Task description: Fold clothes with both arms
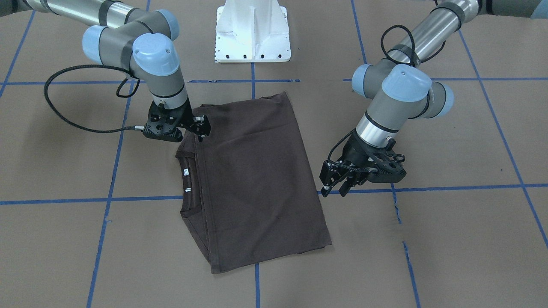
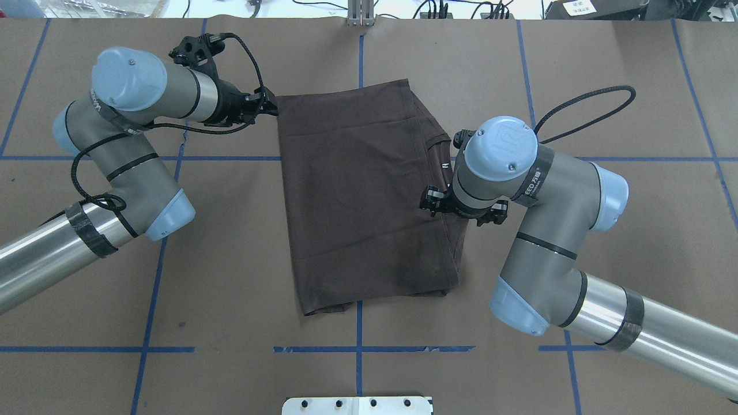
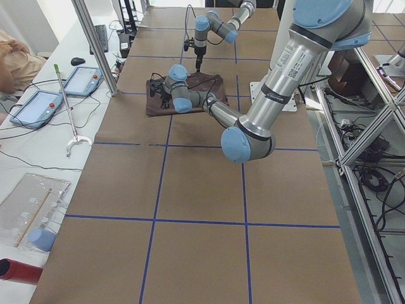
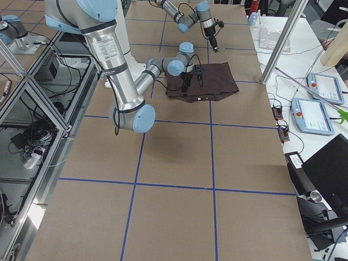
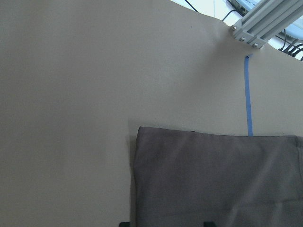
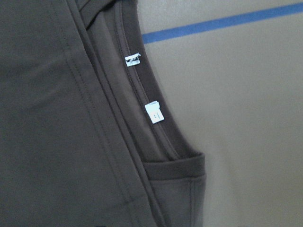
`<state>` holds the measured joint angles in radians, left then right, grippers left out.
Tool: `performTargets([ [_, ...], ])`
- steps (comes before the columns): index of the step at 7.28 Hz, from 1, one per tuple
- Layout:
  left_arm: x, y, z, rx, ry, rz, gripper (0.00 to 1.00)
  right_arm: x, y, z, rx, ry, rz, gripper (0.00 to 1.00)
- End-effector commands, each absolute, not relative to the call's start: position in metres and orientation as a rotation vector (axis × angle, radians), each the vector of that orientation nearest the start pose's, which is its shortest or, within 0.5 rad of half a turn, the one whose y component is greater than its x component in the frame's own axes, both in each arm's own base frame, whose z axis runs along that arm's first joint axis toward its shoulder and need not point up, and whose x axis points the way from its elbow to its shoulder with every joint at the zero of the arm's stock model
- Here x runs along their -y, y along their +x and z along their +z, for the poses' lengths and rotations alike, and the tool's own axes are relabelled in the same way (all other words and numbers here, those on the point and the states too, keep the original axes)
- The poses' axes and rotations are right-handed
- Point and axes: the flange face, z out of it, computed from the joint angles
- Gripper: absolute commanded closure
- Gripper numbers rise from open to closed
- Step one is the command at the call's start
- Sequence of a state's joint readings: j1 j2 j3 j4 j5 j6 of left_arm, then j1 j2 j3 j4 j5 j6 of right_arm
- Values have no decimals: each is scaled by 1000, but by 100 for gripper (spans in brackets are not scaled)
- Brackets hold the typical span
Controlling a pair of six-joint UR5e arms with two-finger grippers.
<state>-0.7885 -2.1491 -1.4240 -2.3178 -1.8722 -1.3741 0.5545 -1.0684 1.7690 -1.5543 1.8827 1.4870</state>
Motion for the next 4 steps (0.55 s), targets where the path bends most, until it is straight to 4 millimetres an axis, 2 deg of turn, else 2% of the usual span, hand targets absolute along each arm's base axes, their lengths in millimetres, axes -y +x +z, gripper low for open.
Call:
performTargets([
  [1,580,429,297,-1165,317,-338,39,376,-516,278,875,-215,650,23],
  [2,580,429,297,-1165,317,-338,39,364,-528,283,870,-212,696,23],
  [4,579,429,297,-1166,317,-339,39,354,-531,305,833,-219,726,20],
])
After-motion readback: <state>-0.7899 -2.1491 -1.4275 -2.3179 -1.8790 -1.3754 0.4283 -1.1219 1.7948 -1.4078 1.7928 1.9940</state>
